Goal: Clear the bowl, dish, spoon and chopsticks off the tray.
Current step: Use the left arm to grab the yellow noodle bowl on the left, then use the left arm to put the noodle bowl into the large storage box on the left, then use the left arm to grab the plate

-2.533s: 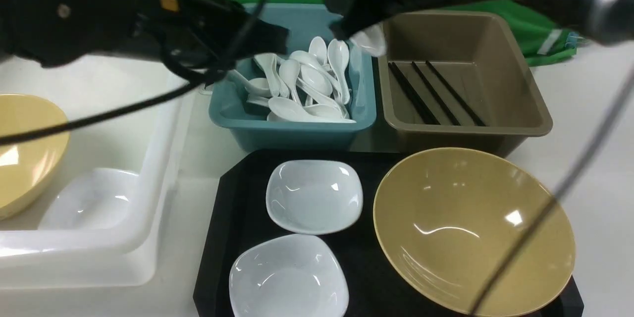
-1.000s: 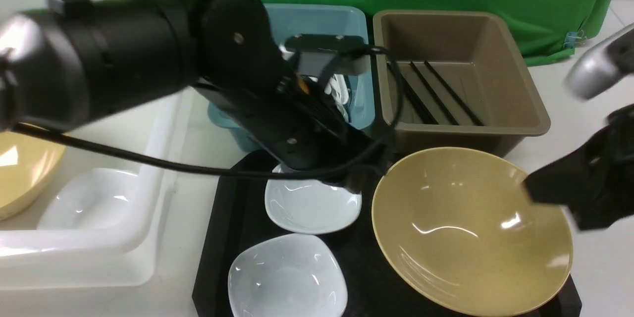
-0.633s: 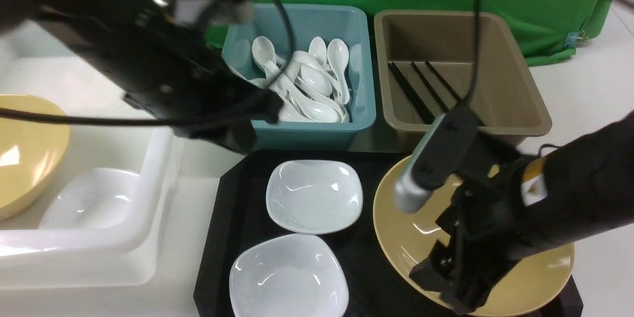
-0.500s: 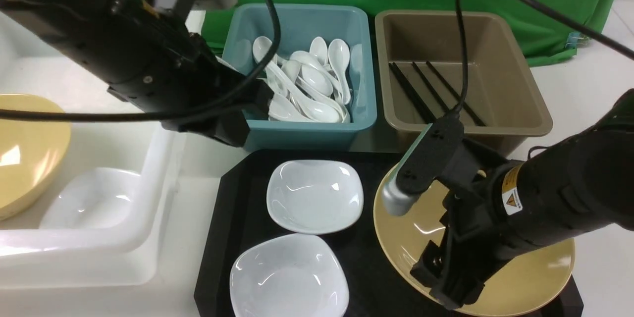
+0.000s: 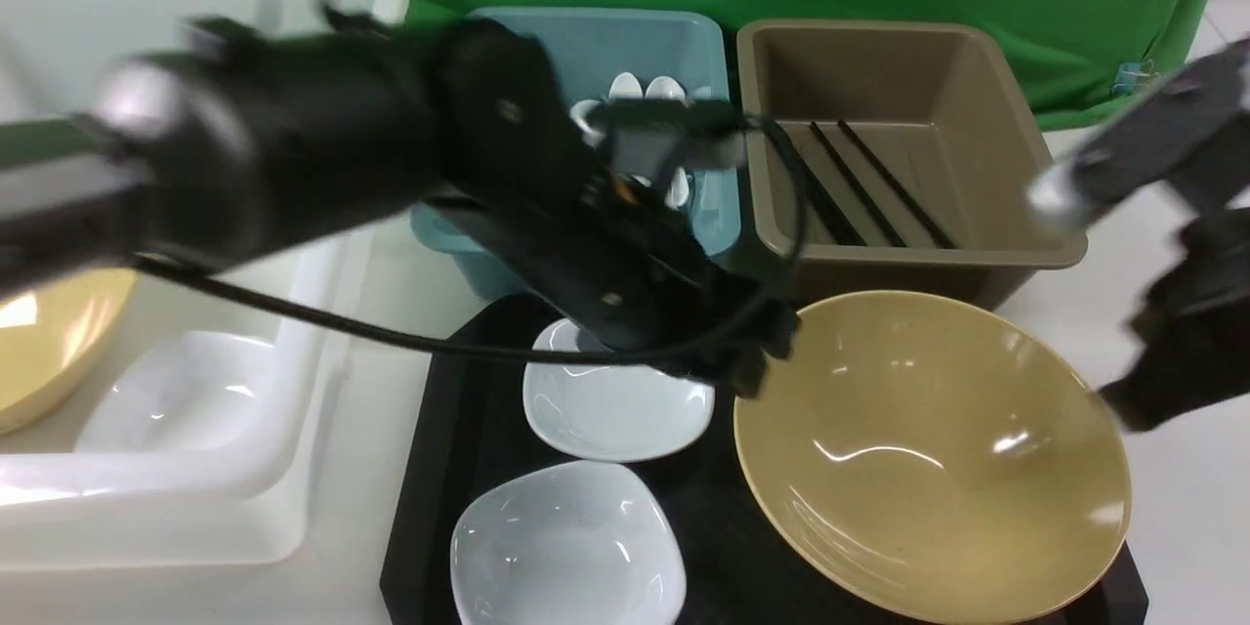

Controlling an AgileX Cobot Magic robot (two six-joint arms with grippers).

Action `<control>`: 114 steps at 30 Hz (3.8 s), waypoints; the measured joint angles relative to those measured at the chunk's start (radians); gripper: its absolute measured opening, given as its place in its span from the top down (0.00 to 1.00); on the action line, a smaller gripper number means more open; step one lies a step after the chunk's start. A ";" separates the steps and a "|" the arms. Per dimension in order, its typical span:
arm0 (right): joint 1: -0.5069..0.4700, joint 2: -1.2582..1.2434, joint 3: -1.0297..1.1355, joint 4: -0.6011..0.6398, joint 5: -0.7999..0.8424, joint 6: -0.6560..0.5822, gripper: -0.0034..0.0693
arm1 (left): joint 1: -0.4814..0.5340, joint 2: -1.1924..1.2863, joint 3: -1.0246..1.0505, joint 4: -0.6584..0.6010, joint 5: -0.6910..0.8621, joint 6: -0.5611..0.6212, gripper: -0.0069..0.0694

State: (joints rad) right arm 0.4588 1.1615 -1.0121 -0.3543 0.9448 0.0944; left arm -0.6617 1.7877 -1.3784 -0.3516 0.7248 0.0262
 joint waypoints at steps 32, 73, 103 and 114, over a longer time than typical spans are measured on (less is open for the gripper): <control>-0.140 -0.136 -0.120 0.499 -0.055 -0.382 0.96 | 0.255 -0.194 -0.071 -0.199 0.128 0.058 0.89; 0.298 0.524 -0.895 0.539 0.101 -0.482 0.96 | 1.446 -0.426 0.210 -0.049 0.006 0.099 0.19; -0.145 0.098 -0.333 0.673 0.257 -0.613 0.96 | 0.086 0.054 0.050 0.209 0.372 0.114 0.47; -0.028 0.093 -0.237 0.749 0.272 -0.772 0.96 | 0.090 0.065 0.049 0.352 0.296 0.104 0.42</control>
State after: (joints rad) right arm 0.4313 1.2549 -1.2492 0.3944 1.2166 -0.6772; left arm -0.5714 1.8529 -1.3291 0.0000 1.0205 0.1298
